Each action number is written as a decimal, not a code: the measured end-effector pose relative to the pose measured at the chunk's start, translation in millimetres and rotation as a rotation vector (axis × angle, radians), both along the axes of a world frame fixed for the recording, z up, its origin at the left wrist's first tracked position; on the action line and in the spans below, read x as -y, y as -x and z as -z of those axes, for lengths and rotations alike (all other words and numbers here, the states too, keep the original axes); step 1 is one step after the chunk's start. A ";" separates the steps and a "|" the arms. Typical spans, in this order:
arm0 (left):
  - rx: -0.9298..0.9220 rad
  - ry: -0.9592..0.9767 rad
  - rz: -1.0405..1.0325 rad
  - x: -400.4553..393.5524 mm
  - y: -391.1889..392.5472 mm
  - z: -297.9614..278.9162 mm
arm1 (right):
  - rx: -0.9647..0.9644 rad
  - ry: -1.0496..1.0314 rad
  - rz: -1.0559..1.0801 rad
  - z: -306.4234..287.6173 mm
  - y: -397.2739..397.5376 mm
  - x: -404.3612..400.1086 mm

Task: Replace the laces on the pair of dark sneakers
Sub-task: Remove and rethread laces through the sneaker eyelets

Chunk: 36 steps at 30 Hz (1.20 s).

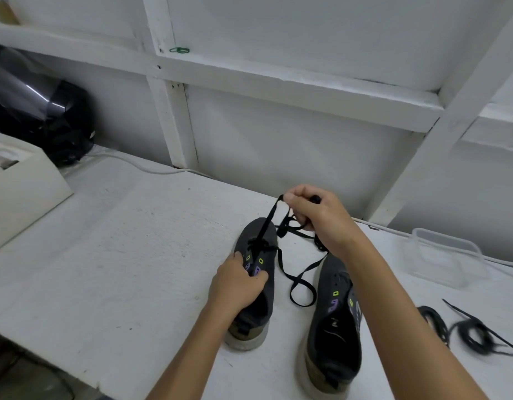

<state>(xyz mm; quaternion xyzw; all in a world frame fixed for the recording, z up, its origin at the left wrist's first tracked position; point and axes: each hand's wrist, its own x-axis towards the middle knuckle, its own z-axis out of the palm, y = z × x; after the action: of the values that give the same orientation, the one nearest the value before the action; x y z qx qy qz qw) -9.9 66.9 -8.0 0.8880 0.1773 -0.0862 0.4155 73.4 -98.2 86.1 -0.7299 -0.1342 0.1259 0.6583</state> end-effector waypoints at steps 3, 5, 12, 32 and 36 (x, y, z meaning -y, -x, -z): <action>0.203 -0.043 0.005 -2.8 -8.7 -7.3 | 0.061 0.097 -0.130 -10.7 1.4 -8.6; 0.340 -0.017 0.009 -4.6 -20.5 -13.0 | 0.064 0.107 -0.181 -13.1 -0.3 -14.9; 0.373 0.364 -0.388 -44.5 -48.3 -16.1 | 0.103 0.231 0.107 20.5 -17.8 -14.4; 0.495 -0.084 -0.057 -60.4 -31.9 4.0 | 0.033 0.942 -0.173 82.8 -10.9 -5.4; 0.426 -0.050 0.332 -40.6 -42.8 -16.6 | -0.042 0.668 -0.100 53.2 -16.4 3.8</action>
<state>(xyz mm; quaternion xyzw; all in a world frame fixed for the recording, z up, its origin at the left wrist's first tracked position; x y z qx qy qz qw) 32.9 107.4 8.7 0.9129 -0.0600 0.0400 0.4018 89.8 -102.0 32.8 -0.8950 -0.1075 0.2102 0.3785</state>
